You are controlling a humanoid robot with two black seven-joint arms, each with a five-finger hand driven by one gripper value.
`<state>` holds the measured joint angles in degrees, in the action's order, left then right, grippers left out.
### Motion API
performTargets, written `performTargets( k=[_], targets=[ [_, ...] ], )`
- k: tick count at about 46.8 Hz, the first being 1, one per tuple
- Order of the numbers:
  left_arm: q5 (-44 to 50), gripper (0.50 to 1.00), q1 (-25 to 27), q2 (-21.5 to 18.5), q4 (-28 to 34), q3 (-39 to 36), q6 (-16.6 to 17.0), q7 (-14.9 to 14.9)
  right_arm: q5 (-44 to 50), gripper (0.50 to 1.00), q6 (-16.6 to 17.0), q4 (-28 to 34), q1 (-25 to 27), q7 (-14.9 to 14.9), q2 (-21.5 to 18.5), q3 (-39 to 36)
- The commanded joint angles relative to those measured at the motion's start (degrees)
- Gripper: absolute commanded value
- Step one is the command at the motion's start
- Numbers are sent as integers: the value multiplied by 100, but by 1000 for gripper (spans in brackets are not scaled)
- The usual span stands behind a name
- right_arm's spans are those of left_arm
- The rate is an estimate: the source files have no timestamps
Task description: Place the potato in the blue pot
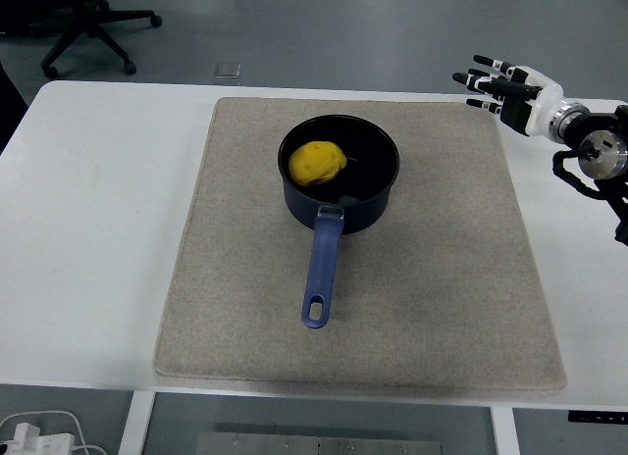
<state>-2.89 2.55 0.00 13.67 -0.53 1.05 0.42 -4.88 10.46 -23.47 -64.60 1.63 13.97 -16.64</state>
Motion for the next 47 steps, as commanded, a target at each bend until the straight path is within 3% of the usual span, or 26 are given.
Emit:
performTargets(
  k=[1, 20, 33, 47],
  targets=[
    [-1, 996, 0, 0, -5, 0, 0, 2, -56, 926, 0, 18, 18, 12, 0, 3],
    [-1, 996, 0, 0, -14, 0, 0, -6, -786, 926, -404, 193, 44, 329, 176, -6],
    [-1, 996, 0, 0, 12, -8, 0, -6, -1093, 926, -510, 193, 44, 329, 185, -14],
    [-1, 996, 0, 0, -5, 0, 0, -6, -1665, 926, -861, 193, 0, 329, 167, -23]
  ],
)
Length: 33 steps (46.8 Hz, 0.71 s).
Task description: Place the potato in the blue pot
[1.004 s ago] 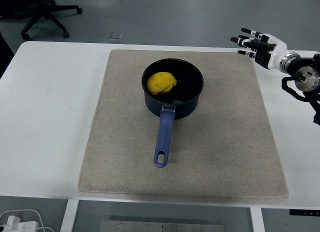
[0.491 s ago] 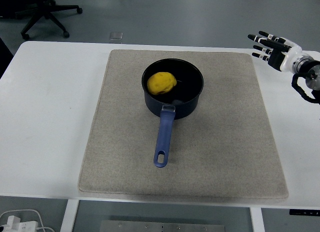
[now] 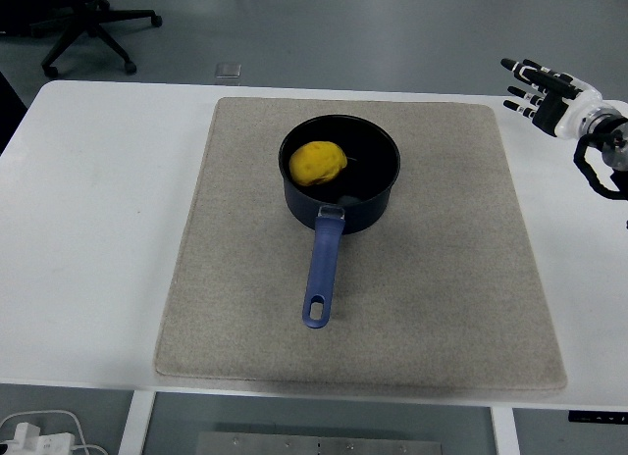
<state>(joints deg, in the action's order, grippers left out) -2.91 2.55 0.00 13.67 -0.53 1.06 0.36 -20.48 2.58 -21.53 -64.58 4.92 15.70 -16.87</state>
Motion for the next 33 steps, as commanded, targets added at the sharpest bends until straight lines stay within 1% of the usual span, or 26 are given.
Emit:
performTargets(
  k=[1, 10, 18, 26, 33],
  targets=[
    [1, 996, 0, 0, -13, 1, 0, 8, -131, 926, -82, 0, -11, 0, -6, -1],
    [1, 996, 0, 0, -14, 1, 0, 8, -141, 926, -117, 0, -28, -18, -14, -10],
    [1, 996, 0, 0, -14, 1, 0, -1, -140, 926, -214, 17, -28, -79, -67, -45],
    [1, 996, 0, 0, -13, 1, 0, 8, -132, 924, -381, 61, -20, -141, -120, -212],
    [1, 996, 0, 0, -14, 1, 0, 8, -132, 924, -504, 70, -20, -316, -173, -238]
  ],
)
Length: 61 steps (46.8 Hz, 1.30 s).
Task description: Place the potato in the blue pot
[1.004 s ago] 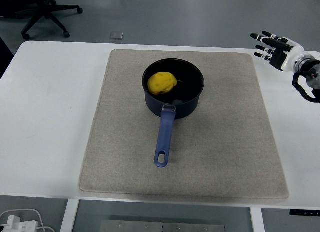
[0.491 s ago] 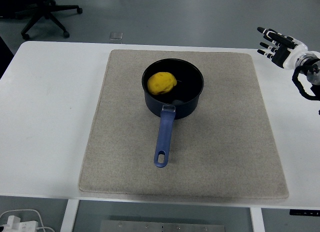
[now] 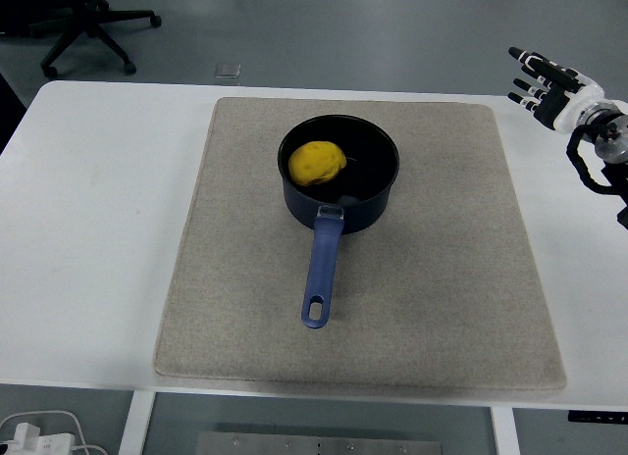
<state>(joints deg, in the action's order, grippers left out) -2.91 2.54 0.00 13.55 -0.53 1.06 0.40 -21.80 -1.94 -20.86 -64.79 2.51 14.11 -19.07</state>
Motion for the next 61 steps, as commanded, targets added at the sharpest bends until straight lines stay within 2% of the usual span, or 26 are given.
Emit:
performTargets(
  k=[1, 10, 30, 36, 46, 61],
  targets=[
    [1, 996, 0, 0, -1, 0, 0, 4, -8, 924, -69, 3, 1, -84, -22, -35],
    [1, 996, 0, 0, 7, 0, 0, -5, 0, 924, -131, 3, 1, -120, -163, -36],
    [1, 996, 0, 0, 7, 0, 0, 4, 18, 924, -96, 3, 63, -427, -277, -62],
    [1, 996, 0, 0, 7, 0, 0, -5, 18, 924, -87, 3, 71, -427, -391, -141],
    [1, 996, 0, 0, -1, 0, 0, 4, 9, 924, -87, 3, 80, -550, -435, -167],
    [-34, 996, 0, 0, 7, -9, 0, -5, 9, 926, -61, -6, 133, -559, -435, -167]
  ],
)
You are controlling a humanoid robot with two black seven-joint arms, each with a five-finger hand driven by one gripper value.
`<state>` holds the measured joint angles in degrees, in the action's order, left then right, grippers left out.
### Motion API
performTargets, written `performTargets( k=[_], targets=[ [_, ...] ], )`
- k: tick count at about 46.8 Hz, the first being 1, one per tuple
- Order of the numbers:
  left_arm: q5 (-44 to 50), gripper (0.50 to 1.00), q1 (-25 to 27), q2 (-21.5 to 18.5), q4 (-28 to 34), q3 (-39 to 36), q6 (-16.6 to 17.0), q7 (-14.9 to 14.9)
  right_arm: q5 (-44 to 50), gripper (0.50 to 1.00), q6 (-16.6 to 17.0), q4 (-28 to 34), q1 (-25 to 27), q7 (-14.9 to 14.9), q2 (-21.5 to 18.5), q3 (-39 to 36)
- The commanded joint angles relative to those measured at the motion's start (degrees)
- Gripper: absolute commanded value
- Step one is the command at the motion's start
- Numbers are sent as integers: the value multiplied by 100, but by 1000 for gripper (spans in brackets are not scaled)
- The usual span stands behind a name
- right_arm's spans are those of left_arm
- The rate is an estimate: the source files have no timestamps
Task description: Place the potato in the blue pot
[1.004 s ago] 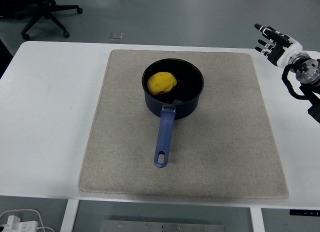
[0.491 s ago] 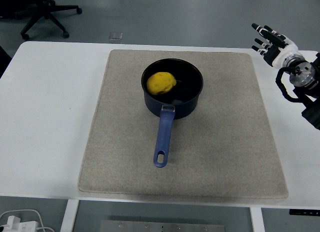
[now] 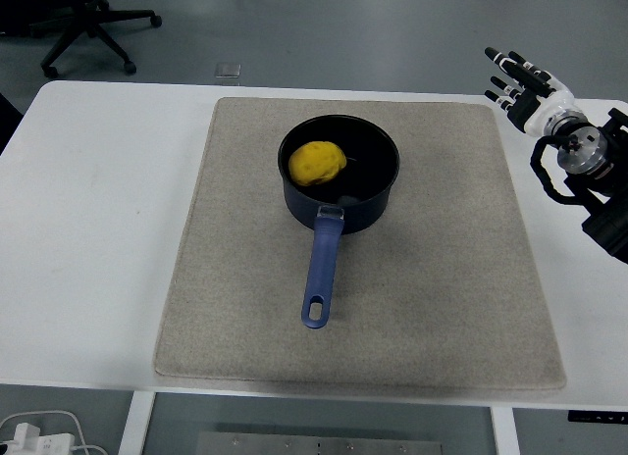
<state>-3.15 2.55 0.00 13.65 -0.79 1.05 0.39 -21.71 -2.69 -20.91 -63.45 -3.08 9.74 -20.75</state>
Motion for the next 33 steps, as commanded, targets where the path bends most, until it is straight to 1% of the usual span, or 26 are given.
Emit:
performTargets(
  k=[1, 5, 11, 21, 33],
  targets=[
    [-10, 996, 0, 0, -2, 26, 0, -4, 0, 926, 15, 0, -1, 0, 2, 1],
    [-10, 996, 0, 0, 6, 18, 0, -4, 79, 926, 6, 0, 8, -17, 2, 18],
    [-10, 996, 0, 0, 15, 27, 0, -4, 106, 926, 23, -9, 78, -219, 19, 36],
    [-10, 996, 0, 0, 33, 27, 0, -4, 123, 926, 32, -36, 96, -228, 10, 45],
    [7, 996, 0, 0, -2, 27, 0, -4, 361, 926, 23, -62, 87, -246, 28, 27]
  ],
)
